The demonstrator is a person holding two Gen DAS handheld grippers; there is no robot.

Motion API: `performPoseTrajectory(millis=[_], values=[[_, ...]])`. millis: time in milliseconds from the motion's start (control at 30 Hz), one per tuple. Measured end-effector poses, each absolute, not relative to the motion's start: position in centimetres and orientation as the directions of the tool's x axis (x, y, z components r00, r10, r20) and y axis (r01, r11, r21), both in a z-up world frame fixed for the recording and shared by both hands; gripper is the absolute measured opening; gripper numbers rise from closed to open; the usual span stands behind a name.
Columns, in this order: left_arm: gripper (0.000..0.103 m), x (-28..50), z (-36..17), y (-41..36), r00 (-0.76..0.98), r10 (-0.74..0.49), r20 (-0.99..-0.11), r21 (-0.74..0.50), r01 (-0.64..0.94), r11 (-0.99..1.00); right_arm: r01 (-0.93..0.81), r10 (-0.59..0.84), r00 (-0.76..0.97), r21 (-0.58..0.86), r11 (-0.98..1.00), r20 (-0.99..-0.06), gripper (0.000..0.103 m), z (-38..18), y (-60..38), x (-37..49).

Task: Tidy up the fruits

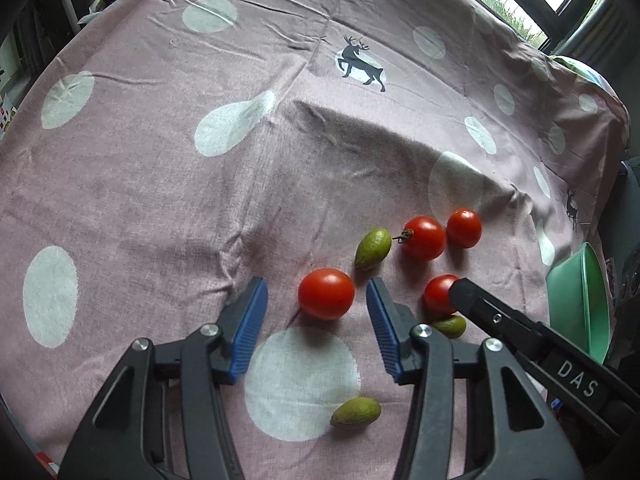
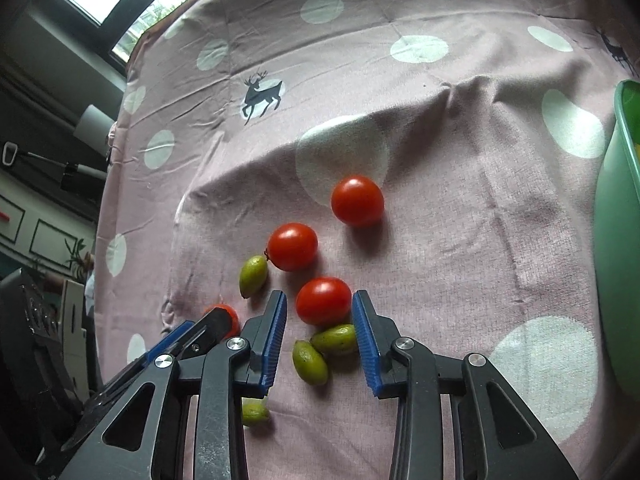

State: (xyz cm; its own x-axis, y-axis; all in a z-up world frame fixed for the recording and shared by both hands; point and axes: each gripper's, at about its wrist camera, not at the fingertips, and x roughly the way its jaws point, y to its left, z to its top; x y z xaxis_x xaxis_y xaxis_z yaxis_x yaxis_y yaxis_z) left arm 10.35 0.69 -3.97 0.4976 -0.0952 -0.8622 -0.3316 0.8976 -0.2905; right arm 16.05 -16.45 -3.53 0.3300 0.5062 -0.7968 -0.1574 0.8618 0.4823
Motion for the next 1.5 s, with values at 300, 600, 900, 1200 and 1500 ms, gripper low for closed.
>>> performPoseTrajectory(millis=[300,600,900,1200,1500], values=[[0.043,11.0,-4.1,0.5,0.506,-0.089,-0.858,-0.293,-0.340,0.894,-0.147,0.492,0.308,0.470,0.870,-0.815,0.037,-4.4,-15.8,16.6],[0.030,11.5,-4.5,0.1,0.501,-0.041,-0.864,-0.248,-0.354,0.902,-0.152,0.486,0.311,0.462,0.874,-0.817,0.036,-4.7,-15.4,16.8],[0.030,11.1,-4.5,0.2,0.510,-0.049,-0.859,-0.261,-0.353,0.899,-0.146,0.489,0.318,0.468,0.872,-0.812,0.033,-4.5,-15.8,16.6],[0.030,10.0,-2.8,-0.7,0.558,-0.080,-0.826,-0.299,-0.313,0.901,-0.131,0.517,0.354,0.506,0.852,-0.779,0.033,-3.3,-17.4,15.8],[0.030,9.1,-1.2,-2.0,0.601,-0.109,-0.792,-0.327,-0.267,0.907,-0.122,0.523,0.397,0.521,0.845,-0.755,0.033,-2.1,-18.8,15.0]])
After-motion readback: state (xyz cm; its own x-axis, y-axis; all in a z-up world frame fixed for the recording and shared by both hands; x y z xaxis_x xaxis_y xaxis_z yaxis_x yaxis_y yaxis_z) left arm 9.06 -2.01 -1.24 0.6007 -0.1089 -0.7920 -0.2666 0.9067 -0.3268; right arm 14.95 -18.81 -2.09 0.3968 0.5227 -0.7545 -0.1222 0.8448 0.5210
